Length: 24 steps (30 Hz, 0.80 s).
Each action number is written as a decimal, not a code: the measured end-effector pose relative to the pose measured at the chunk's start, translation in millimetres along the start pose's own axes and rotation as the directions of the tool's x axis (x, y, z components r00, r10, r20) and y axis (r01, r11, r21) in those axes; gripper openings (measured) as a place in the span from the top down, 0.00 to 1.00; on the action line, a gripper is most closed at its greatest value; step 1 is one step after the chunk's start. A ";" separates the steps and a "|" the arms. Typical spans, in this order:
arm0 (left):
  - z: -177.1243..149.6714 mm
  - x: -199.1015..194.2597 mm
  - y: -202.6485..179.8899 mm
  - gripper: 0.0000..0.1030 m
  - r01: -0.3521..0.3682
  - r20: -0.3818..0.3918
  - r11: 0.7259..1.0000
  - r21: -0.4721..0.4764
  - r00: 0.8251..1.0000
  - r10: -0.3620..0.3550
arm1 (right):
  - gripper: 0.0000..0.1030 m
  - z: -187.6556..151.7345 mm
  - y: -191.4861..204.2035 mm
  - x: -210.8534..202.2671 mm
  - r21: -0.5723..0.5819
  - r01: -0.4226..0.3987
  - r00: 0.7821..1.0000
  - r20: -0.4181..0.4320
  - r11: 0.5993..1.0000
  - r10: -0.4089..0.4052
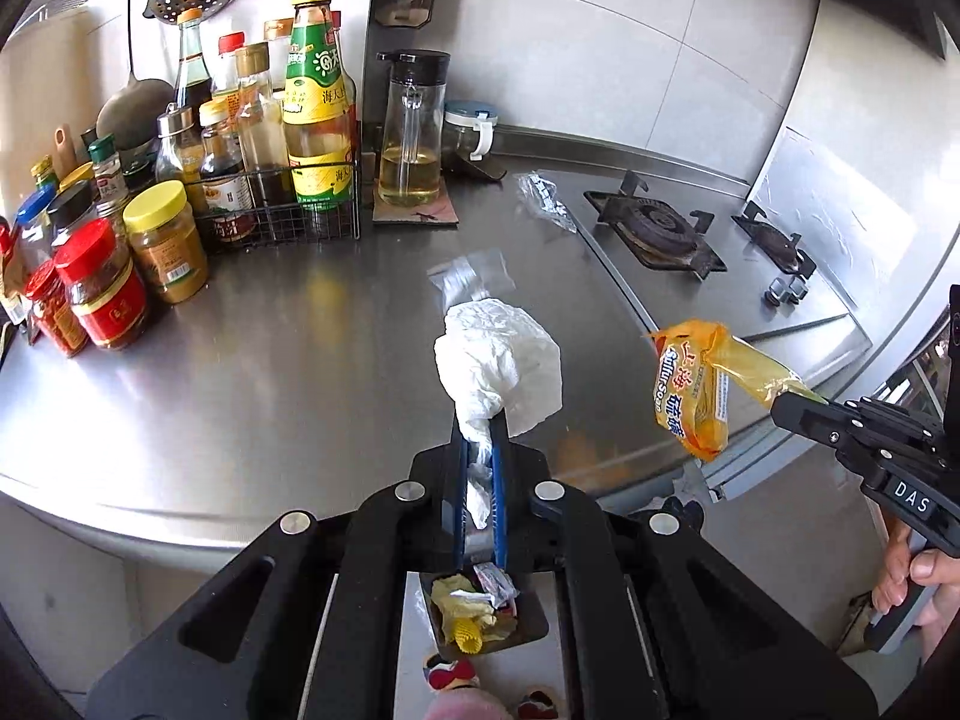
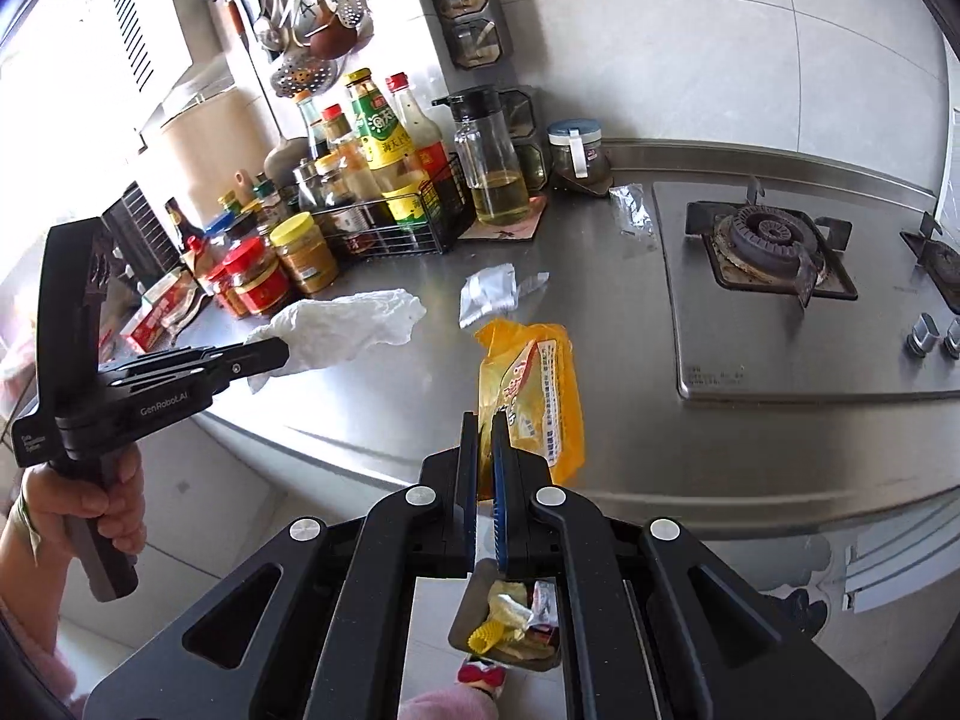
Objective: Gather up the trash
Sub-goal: 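Carry the tissue and snack bag down over the bin and open both grippers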
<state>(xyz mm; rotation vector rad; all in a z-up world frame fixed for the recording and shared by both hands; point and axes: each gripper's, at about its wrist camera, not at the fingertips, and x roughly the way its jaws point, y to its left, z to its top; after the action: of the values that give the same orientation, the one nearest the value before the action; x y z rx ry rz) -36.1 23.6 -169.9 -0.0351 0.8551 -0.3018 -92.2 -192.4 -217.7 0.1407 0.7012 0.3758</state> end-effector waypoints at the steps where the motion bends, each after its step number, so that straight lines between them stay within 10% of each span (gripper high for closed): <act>1: -9.3 -4.2 -3.1 0.95 -0.002 -0.004 1.000 0.000 1.000 0.002 | 0.94 -7.0 1.1 -4.0 0.002 -0.005 1.000 -0.006 1.000 0.005; 11: -104.8 -7.2 -23.3 0.95 0.017 -0.123 0.999 -0.051 0.992 -0.023 | 0.94 -85.8 -0.9 -7.5 0.037 -0.038 0.990 -0.136 0.999 0.043; 24: -199.7 90.1 -23.2 0.95 0.008 -0.319 0.992 -0.126 0.947 -0.048 | 0.94 -170.4 -44.8 86.1 0.176 0.032 0.940 -0.338 0.984 0.030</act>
<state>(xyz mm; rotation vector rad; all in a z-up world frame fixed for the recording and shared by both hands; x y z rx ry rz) -135.5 -5.5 -364.3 -0.1154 1.1984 -0.2858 -130.1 -200.6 -410.0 0.2494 1.0785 0.3393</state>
